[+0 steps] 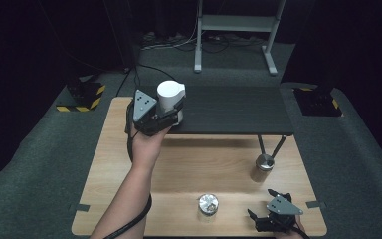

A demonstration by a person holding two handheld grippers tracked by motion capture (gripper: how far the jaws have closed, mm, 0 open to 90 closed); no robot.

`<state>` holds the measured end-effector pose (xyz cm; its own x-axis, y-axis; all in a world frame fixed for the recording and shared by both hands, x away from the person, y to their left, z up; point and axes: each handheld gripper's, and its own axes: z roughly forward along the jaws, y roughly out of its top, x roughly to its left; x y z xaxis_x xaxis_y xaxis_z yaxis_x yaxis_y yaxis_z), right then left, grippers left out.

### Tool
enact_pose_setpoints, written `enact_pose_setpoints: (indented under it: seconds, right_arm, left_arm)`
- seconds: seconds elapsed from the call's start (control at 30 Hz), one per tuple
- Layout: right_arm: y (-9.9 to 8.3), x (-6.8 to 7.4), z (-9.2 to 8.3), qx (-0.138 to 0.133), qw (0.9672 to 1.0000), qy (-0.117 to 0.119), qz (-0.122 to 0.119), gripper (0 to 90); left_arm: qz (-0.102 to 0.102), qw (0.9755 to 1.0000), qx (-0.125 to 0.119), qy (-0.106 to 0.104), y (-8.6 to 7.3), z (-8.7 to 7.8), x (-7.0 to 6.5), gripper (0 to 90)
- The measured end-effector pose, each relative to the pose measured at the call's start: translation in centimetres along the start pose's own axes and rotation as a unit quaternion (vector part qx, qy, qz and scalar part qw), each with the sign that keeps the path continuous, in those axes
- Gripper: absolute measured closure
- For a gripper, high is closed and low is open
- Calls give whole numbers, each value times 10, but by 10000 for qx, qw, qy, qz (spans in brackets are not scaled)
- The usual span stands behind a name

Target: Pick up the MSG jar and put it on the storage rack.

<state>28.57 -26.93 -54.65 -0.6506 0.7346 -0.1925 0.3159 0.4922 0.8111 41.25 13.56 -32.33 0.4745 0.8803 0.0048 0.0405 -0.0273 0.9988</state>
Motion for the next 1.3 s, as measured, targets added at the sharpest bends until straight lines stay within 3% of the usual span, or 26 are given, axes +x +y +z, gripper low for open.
enact_pose_setpoints:
  seconds: [0.57, 1.13, 1.3]
  right_arm:
    - [0, 0, 0, -16, 10000, 0, 8, 0]
    - [0, 0, -1, -29, 10000, 2, 11, 0]
    - [0, 0, -1, -27, 10000, 2, 19, 0]
  left_arm:
    - [-55, 9999, 129, 9, -2, 8, -1, 304]
    - [-87, 9999, 80, -61, -3, 11, -1, 289]
    - [-192, 9997, 114, -56, -2, 12, 0, 191]
